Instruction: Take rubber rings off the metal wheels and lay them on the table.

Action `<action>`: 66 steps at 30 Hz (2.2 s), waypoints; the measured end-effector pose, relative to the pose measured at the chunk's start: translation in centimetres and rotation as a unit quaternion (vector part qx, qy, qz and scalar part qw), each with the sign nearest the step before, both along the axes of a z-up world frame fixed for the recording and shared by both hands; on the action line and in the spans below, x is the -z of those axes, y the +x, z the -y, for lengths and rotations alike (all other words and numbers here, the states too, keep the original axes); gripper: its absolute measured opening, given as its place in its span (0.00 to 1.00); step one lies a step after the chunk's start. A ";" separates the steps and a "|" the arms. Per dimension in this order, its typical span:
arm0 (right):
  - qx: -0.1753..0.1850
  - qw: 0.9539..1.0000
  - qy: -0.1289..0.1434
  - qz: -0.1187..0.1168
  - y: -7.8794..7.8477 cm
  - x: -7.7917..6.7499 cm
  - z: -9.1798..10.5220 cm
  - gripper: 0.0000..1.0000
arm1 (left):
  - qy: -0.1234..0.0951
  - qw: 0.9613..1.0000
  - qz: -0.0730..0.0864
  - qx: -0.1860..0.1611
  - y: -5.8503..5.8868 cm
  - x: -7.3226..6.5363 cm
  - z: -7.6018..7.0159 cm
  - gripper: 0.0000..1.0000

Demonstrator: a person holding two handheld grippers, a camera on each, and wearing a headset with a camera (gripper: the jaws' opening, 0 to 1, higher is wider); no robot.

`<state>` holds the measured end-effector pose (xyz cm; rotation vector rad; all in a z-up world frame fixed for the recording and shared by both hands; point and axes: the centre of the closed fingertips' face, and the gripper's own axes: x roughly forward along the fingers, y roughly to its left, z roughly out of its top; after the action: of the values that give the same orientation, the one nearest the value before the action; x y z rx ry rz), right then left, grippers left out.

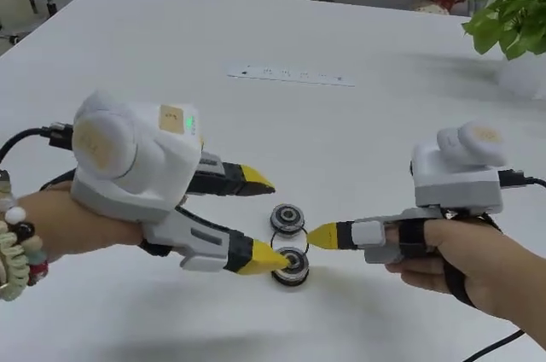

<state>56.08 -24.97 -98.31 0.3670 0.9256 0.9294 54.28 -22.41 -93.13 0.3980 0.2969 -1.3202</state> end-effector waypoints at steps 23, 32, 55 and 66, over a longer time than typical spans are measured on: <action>-0.010 0.999 0.018 0.031 0.2 -1.8 -1.0 0.00 | -0.030 0.998 0.049 -0.034 -0.6 -7.1 -3.6 0.62; -0.021 0.999 0.031 0.035 -0.2 -2.6 -1.8 0.00 | -0.027 0.996 0.053 -0.067 -2.0 -7.8 -5.7 0.67; -0.064 0.996 0.035 0.049 -1.6 -3.2 -3.9 0.00 | -0.035 0.986 -0.005 -0.162 -4.4 -2.9 -10.7 0.82; -0.083 0.995 0.031 0.051 -2.4 -2.9 -4.7 0.00 | -0.034 0.984 -0.029 -0.172 -5.3 -1.5 -10.5 0.87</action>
<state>53.70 -20.31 -95.40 0.2954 0.8434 1.1212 48.97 -11.91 -91.68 0.2387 0.3510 -1.0011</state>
